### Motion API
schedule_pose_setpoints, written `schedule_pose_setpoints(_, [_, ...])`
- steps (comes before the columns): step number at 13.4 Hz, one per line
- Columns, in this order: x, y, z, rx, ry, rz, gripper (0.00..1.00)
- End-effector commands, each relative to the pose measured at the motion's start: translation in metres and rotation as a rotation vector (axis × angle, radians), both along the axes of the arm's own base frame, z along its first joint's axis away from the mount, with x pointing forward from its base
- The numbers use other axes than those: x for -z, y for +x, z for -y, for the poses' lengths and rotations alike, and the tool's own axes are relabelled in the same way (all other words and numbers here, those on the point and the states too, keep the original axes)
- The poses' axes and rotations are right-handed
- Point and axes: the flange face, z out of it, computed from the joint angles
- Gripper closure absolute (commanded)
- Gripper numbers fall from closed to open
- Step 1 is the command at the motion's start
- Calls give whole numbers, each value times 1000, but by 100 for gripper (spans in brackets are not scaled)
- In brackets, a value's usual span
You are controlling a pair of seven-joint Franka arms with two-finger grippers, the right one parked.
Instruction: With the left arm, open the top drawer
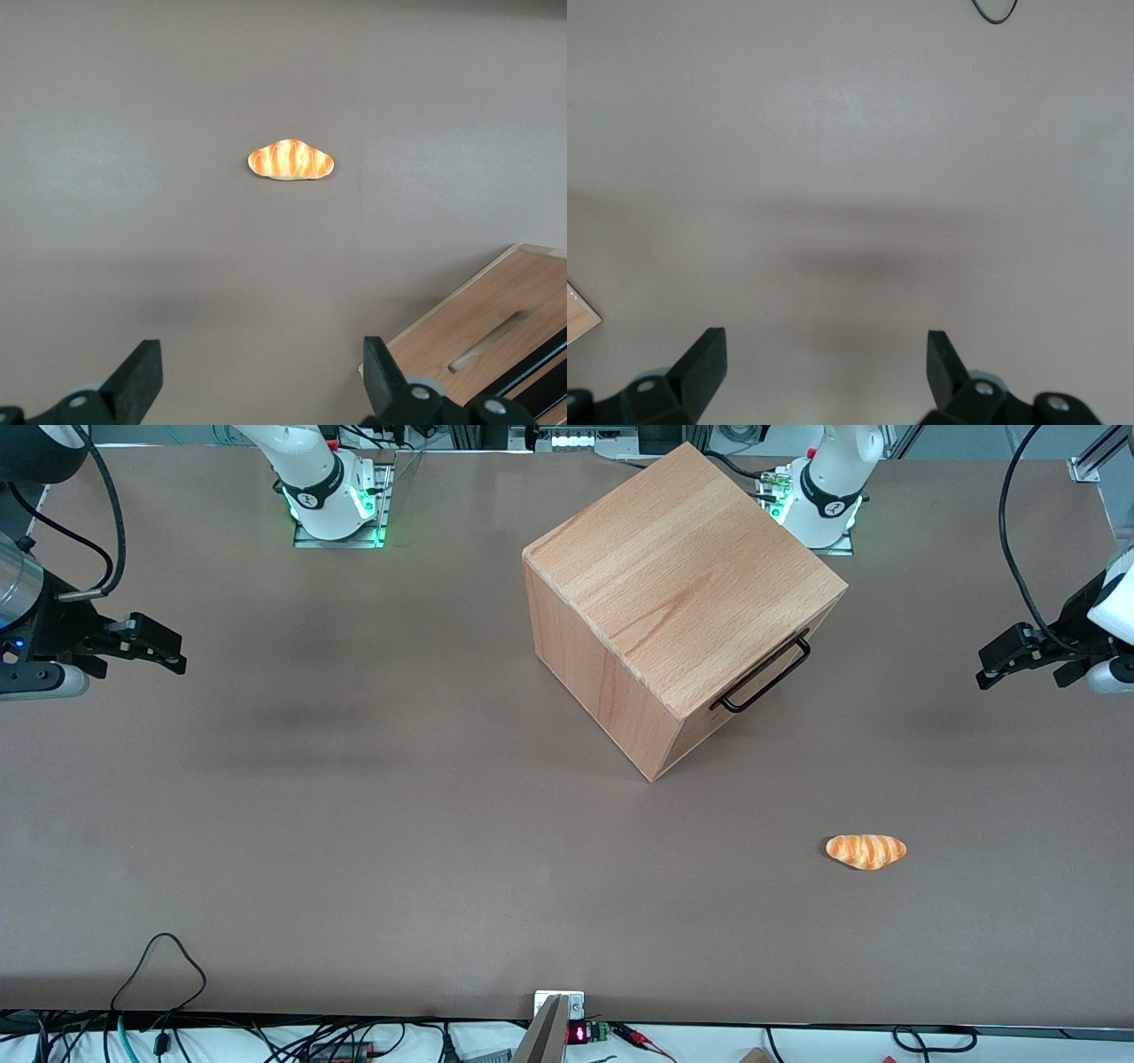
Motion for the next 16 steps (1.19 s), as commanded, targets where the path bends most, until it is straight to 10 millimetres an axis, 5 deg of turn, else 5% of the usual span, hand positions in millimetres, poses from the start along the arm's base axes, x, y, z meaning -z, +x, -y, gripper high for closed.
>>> schedule_pose_setpoints(1, [-6, 0, 3, 10, 12, -30, 0])
schedule_pose_setpoints(10, [-15, 6, 4, 13, 12, -16, 0])
schedule_pose_setpoints(16, [-1, 14, 7, 31, 6, -53, 0])
